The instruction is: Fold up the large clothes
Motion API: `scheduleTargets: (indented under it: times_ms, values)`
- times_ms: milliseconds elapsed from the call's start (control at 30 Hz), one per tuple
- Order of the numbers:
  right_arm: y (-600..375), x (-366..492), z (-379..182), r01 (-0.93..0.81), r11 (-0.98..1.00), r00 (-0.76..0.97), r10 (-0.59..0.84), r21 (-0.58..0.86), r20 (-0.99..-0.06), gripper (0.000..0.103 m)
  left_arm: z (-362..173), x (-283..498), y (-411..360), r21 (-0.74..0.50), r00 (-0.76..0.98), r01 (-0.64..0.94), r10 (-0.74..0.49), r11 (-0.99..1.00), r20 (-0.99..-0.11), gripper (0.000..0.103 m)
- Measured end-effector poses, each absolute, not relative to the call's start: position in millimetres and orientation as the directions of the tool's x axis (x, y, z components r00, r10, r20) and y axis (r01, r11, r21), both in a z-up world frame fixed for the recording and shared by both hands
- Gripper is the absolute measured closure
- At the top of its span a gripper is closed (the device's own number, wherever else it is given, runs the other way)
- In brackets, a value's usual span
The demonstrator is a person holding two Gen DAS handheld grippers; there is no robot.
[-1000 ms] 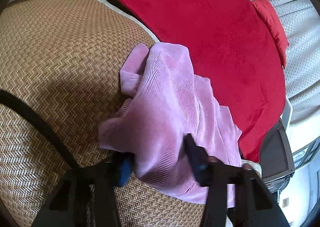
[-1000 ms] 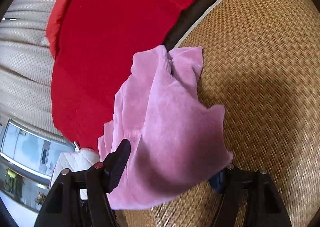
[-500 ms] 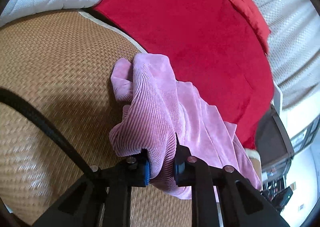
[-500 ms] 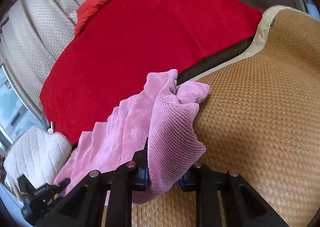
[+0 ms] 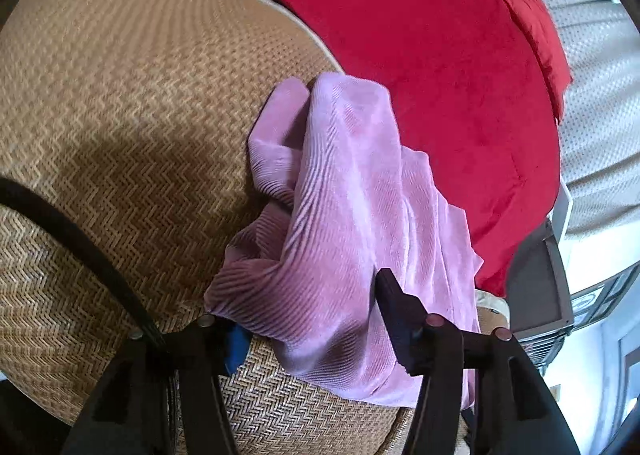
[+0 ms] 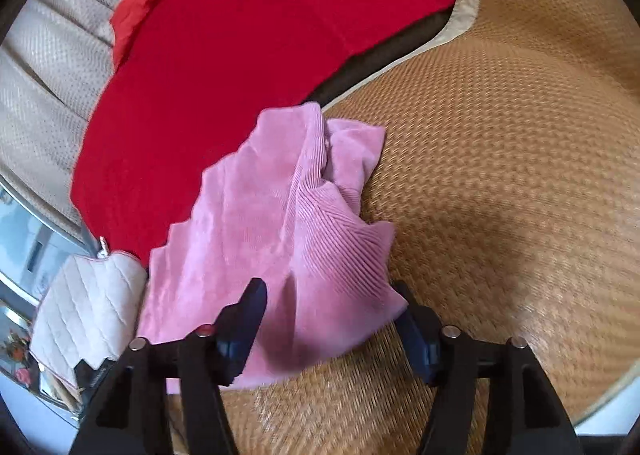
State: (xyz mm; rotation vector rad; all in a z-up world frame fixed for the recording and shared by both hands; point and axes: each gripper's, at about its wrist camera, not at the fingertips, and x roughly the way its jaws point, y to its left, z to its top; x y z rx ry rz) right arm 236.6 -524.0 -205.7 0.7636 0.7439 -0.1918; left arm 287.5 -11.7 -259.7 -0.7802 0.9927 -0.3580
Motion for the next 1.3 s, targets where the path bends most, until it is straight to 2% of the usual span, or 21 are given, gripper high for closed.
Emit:
scheduleTargets:
  times_ms: [67,100,133,267,333,400,433,467,500,533,567,600,700,767,933,1033,1167,1300]
  values:
    - [-522.6,222.8,-192.6,0.407,0.754,0.721,0.081,0.515,-0.689,0.035,-253.0,282.6,-12.8,-0.723,0.543,-0.06,-0.585,0.688,-0.602,0.047]
    - [-521.5,219.3,-186.2,0.393,0.771,0.718,0.084,0.502,-0.691,0.035,-246.9,282.4,-17.6,-0.716,0.554,-0.055,-0.575,0.696,-0.602,0.055]
    - [-517.3,218.1,-177.3,0.38,0.793,0.71,0.08,0.477,-0.699,0.035,-244.6,289.4,-21.7,-0.708,0.561,-0.052,-0.566,0.704,-0.604,0.058]
    - [-491.6,225.1,-151.7,0.288,0.863,0.731,0.082,0.415,-0.677,0.038,-233.5,293.8,-34.9,-0.677,0.577,-0.039,-0.536,0.735,-0.616,0.06]
    - [-475.6,246.1,-147.2,0.239,0.885,0.736,0.104,0.401,-0.669,0.043,-234.6,295.8,-37.7,-0.671,0.576,-0.052,-0.527,0.74,-0.626,0.057]
    - [-453.7,272.3,-146.8,0.179,0.908,0.732,0.134,0.378,-0.668,0.049,-239.0,299.7,-38.9,-0.679,0.566,-0.083,-0.526,0.729,-0.634,0.039]
    - [-443.4,286.1,-148.3,0.158,0.919,0.726,0.14,0.361,-0.673,0.06,-243.4,300.6,-47.5,-0.681,0.563,-0.092,-0.526,0.727,-0.638,0.038]
    - [-434.3,301.4,-151.8,0.145,0.926,0.713,0.146,0.349,-0.686,0.066,-244.3,302.5,-47.6,-0.683,0.563,-0.097,-0.526,0.723,-0.637,0.038]
    - [-428.5,314.1,-156.0,0.137,0.925,0.703,0.162,0.355,-0.692,0.067,-243.6,303.8,-48.1,-0.684,0.569,-0.094,-0.525,0.723,-0.633,0.039]
    - [-423.8,329.3,-161.3,0.137,0.922,0.695,0.17,0.361,-0.699,0.067,-240.7,305.3,-49.5,-0.674,0.579,-0.085,-0.514,0.734,-0.633,0.039]
    - [-422.2,339.0,-165.3,0.146,0.923,0.689,0.164,0.356,-0.706,0.067,-237.3,306.2,-50.7,-0.658,0.593,-0.076,-0.496,0.749,-0.634,0.044]
    - [-422.0,348.3,-171.2,0.158,0.924,0.683,0.152,0.348,-0.715,0.067,-233.3,308.6,-52.6,-0.638,0.604,-0.066,-0.479,0.767,-0.638,0.055]
    - [-428.6,379.0,-204.0,0.208,0.912,0.612,0.162,0.355,-0.774,0.067,-231.5,316.4,-62.8,-0.568,0.626,-0.025,-0.43,0.823,-0.65,0.065]
    - [-430.0,388.6,-216.3,0.204,0.916,0.587,0.167,0.344,-0.792,0.068,-224.6,318.0,-73.8,-0.518,0.638,-0.001,-0.398,0.855,-0.659,0.068]
    - [-427.7,400.8,-191.2,0.162,0.929,0.598,0.175,0.332,-0.782,0.068,-218.8,315.1,-92.7,-0.434,0.652,0.017,-0.339,0.901,-0.678,0.069]
    - [-435.2,420.3,-180.4,0.198,0.929,0.629,0.123,0.311,-0.767,0.068,-210.8,313.5,-100.6,-0.39,0.664,0.029,-0.31,0.92,-0.681,0.069]
    - [-450.1,447.5,-203.9,0.277,0.907,0.591,0.099,0.317,-0.801,0.066,-208.8,311.5,-111.4,-0.346,0.677,0.045,-0.283,0.937,-0.679,0.07]
    - [-445.4,453.6,-211.6,0.265,0.919,0.574,0.092,0.291,-0.814,0.065,-204.7,310.2,-122.0,-0.315,0.688,0.05,-0.261,0.948,-0.677,0.07]
